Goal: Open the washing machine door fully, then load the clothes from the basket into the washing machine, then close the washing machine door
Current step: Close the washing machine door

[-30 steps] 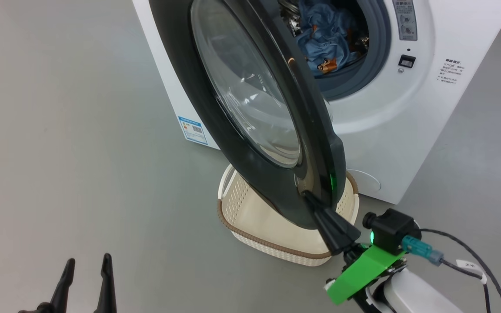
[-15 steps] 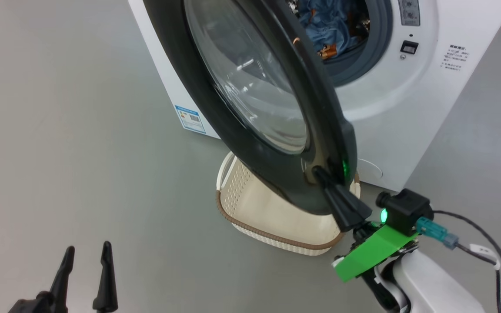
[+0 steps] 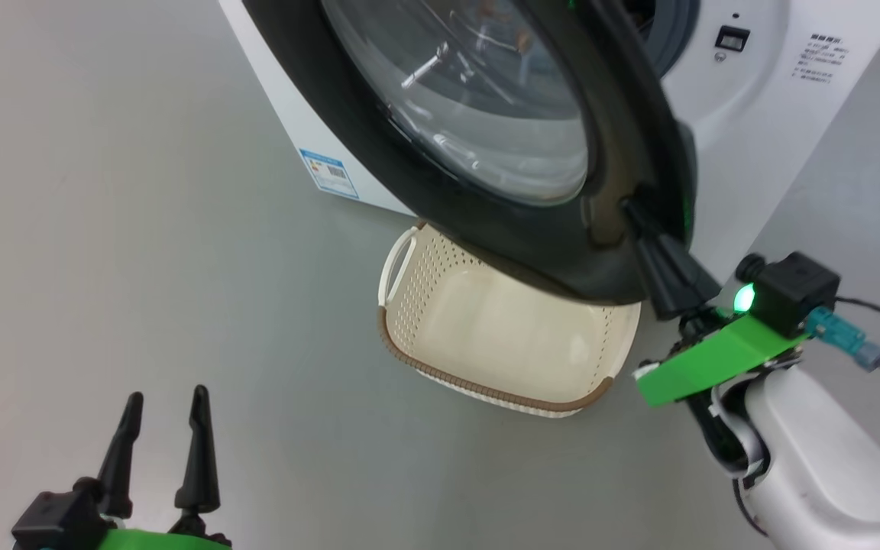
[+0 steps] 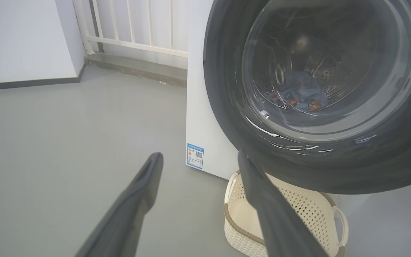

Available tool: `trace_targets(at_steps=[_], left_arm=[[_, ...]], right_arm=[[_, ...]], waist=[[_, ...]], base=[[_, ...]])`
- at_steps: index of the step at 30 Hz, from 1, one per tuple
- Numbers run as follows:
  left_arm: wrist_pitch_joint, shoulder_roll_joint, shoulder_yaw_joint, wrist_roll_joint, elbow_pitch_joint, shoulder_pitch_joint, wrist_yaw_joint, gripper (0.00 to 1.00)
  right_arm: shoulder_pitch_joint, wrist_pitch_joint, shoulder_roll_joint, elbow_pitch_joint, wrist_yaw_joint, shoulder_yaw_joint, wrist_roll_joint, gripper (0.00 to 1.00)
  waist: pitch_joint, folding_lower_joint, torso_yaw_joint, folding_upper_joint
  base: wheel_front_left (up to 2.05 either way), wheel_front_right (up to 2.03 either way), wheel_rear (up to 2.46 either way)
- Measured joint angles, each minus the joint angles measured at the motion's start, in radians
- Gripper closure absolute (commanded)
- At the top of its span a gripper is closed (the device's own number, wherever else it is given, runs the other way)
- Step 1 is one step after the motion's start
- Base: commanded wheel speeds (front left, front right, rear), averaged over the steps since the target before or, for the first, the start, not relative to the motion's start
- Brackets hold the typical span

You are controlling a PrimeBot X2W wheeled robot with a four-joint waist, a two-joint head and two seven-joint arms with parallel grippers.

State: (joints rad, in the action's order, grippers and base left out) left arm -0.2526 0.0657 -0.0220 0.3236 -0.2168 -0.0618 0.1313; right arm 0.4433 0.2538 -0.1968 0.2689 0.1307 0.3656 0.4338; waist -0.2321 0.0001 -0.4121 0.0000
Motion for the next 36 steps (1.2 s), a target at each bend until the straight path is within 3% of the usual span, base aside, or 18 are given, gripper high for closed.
trace_targets(at_steps=[36], left_arm=[[-0.003, -0.027, 0.097, 0.037, 0.035, -0.126, 0.0, 0.0]], right_arm=[[0.296, 0.0, -0.089, 0.098, 0.0, -0.213, -0.056, 1.0]], waist=[[-0.191, 0.0, -0.09, 0.0]], base=[[0.0, 0.0, 0.0]])
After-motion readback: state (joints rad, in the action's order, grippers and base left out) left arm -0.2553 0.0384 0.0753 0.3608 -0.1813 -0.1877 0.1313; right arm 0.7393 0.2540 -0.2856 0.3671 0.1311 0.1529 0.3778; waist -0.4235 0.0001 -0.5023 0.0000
